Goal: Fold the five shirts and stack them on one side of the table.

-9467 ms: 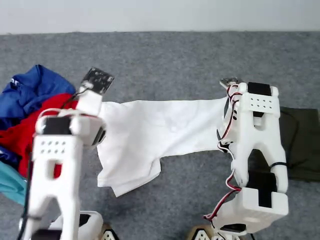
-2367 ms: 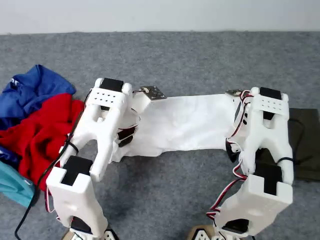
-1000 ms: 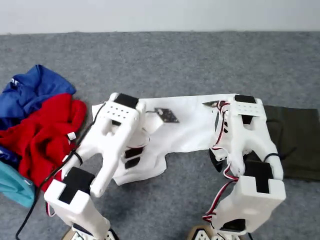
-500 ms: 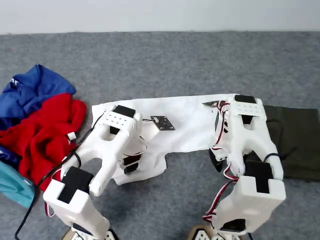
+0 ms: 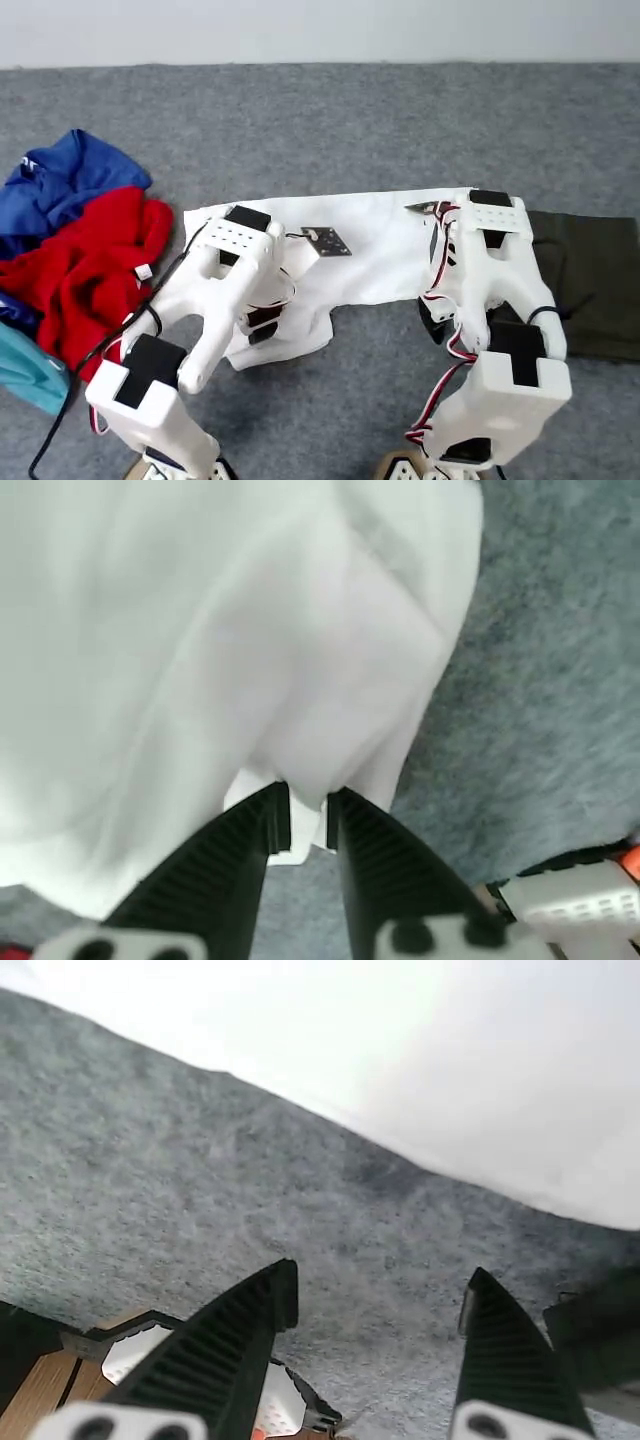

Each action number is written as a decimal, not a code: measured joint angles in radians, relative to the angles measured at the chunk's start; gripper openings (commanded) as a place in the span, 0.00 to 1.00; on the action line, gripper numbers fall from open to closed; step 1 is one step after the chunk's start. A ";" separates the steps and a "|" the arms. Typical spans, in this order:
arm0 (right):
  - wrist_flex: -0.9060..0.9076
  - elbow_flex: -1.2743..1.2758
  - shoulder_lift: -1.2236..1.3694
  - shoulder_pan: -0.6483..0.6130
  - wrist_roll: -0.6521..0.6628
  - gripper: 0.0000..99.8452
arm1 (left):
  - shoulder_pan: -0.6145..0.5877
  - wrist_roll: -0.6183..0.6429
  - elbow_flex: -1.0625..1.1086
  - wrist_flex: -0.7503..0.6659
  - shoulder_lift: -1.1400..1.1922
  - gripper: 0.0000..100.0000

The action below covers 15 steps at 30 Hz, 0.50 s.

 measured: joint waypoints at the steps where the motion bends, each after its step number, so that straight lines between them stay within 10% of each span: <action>1: 0.000 0.000 0.000 0.000 0.000 0.27 | 0.000 0.005 0.000 0.000 0.000 0.08; 15: 0.000 0.000 0.000 0.000 0.000 0.27 | 0.077 0.086 0.000 -0.081 0.011 0.08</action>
